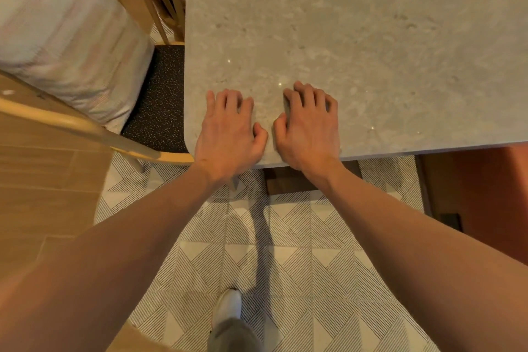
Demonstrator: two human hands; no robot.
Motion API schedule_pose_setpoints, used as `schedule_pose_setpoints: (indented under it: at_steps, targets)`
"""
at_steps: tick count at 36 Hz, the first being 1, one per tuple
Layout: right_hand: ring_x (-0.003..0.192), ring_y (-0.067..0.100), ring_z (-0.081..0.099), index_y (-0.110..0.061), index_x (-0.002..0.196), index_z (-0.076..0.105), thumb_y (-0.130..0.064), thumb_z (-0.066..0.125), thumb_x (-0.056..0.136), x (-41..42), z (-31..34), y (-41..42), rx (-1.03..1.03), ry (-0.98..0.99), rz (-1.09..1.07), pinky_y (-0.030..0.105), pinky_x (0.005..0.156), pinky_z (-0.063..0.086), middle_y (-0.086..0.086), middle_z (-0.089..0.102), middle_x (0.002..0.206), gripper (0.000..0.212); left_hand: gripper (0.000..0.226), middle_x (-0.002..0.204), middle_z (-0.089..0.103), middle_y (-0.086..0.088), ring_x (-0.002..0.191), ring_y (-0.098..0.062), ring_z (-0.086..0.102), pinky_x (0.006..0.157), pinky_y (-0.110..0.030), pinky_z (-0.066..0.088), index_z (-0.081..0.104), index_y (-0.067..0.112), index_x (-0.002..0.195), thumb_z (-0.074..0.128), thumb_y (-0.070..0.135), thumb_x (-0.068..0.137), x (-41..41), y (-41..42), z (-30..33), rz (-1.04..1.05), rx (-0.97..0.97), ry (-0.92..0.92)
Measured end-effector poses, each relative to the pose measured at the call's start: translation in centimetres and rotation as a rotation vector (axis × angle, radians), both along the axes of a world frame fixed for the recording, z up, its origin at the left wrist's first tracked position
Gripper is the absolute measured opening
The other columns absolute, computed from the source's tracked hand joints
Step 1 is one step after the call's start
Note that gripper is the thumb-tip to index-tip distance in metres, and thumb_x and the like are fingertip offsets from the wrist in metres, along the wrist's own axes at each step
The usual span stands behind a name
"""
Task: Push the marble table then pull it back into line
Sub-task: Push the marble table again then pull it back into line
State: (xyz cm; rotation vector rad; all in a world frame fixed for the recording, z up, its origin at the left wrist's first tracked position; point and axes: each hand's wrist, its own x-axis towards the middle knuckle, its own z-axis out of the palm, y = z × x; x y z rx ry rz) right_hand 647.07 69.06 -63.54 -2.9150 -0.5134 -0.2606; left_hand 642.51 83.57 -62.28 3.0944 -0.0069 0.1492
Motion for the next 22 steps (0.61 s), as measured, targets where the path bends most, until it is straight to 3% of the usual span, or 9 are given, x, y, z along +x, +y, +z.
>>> schedule_pose_setpoints:
  at_steps: [9,15,22]
  targets:
    - [0.128,0.027,0.048,-0.011,0.133,0.056,-0.035,0.036,0.091,1.9,-0.1,2.1,-0.011,-0.019,-0.03,0.043,0.109,0.032,0.01,0.053,0.143,0.052,0.043,0.103,0.058,-0.022,0.099,-0.039,0.052,0.093,-0.057,0.048,0.062,-0.004,0.11,0.05,0.031,0.088,2.4,2.4,-0.9,-0.025,-0.107,-0.176]
    - [0.126,0.029,0.049,-0.008,0.131,0.056,-0.035,0.033,0.091,3.6,0.0,4.2,-0.001,-0.022,-0.051,0.044,0.108,0.033,0.012,0.053,0.142,0.053,0.038,0.1,0.06,-0.019,0.096,-0.037,0.056,0.086,-0.051,0.05,0.064,-0.001,0.11,0.053,0.026,0.085,4.7,4.7,-1.7,-0.045,-0.133,-0.291]
    - [0.124,0.03,0.051,-0.006,0.126,0.059,-0.034,0.034,0.09,5.6,-0.2,6.9,0.03,-0.023,-0.085,0.047,0.107,0.036,0.014,0.057,0.137,0.052,0.041,0.106,0.061,-0.016,0.101,-0.033,0.057,0.079,-0.038,0.046,0.064,0.002,0.115,0.05,0.029,0.087,7.2,7.5,-1.8,-0.058,-0.117,-0.27]
